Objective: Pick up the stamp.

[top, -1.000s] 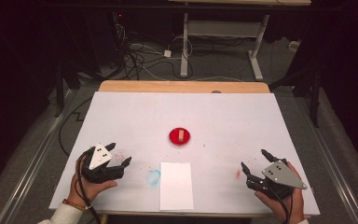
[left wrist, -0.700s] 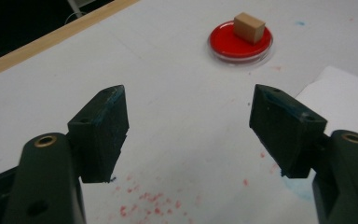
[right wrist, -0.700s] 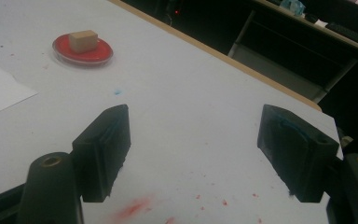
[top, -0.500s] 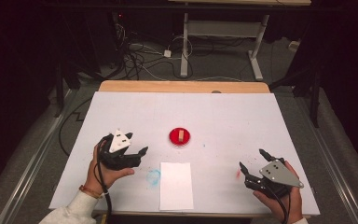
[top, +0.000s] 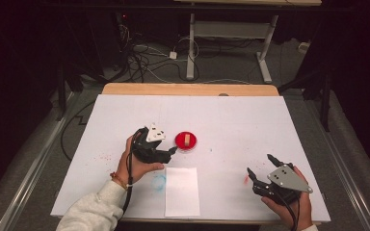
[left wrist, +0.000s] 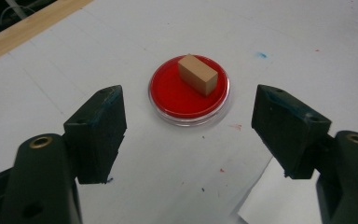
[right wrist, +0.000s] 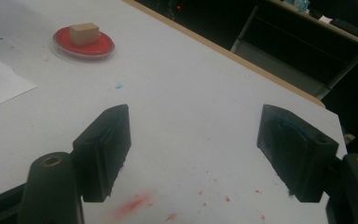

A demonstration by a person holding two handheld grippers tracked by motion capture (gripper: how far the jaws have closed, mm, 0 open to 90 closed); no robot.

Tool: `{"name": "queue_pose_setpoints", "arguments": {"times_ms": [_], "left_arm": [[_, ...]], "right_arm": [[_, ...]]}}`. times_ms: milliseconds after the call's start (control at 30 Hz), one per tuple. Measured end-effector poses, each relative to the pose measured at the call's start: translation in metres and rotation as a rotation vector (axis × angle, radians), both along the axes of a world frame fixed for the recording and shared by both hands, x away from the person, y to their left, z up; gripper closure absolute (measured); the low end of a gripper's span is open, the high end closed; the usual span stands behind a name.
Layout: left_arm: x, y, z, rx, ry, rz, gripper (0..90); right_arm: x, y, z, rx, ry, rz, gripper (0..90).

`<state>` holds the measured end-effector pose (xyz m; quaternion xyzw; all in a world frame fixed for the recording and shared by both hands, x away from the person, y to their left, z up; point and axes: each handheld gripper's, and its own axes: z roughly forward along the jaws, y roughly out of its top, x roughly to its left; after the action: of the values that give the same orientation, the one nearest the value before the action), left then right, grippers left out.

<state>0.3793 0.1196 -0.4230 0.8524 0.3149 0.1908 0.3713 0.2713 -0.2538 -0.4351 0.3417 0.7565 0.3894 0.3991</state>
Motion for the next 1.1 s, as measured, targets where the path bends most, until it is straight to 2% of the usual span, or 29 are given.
{"name": "queue_pose_setpoints", "arguments": {"times_ms": [100,267,400,533,600,733,767,900,1033,1100], "left_arm": [[0.005,-0.005,-0.003,-0.005,0.015,-0.004,25.5],[0.012,-0.014,-0.006,0.013,0.028,-0.019,25.5],[0.021,-0.025,-0.011,0.006,0.06,-0.035,27.2],[0.031,-0.039,-0.018,0.047,0.081,-0.038,30.5],[0.036,-0.044,-0.02,0.055,0.072,-0.017,32.3],[0.047,-0.052,-0.021,0.045,0.094,0.007,38.1],[0.049,-0.053,-0.021,0.038,0.105,0.01,41.4],[0.059,-0.059,-0.023,0.027,0.148,0.031,44.9],[0.066,-0.064,-0.024,0.041,0.185,0.057,50.9],[0.068,-0.067,-0.025,0.052,0.198,0.077,50.2]], "right_arm": [[0.0,0.0,-0.001,-0.003,0.003,0.004,26.0],[0.001,0.001,-0.001,-0.005,0.005,0.004,26.1],[0.001,0.002,-0.001,-0.012,0.008,0.004,26.2],[0.002,0.003,-0.002,-0.023,0.011,0.012,26.3],[0.003,0.004,-0.003,-0.028,0.023,0.026,26.6],[0.003,0.007,-0.006,-0.058,0.032,0.043,26.6],[0.003,0.007,-0.006,-0.06,0.032,0.045,26.6],[0.004,0.006,-0.006,-0.059,0.032,0.041,26.6],[0.004,0.006,-0.006,-0.063,0.033,0.038,26.6],[0.004,0.006,-0.006,-0.064,0.037,0.04,26.6]]}}
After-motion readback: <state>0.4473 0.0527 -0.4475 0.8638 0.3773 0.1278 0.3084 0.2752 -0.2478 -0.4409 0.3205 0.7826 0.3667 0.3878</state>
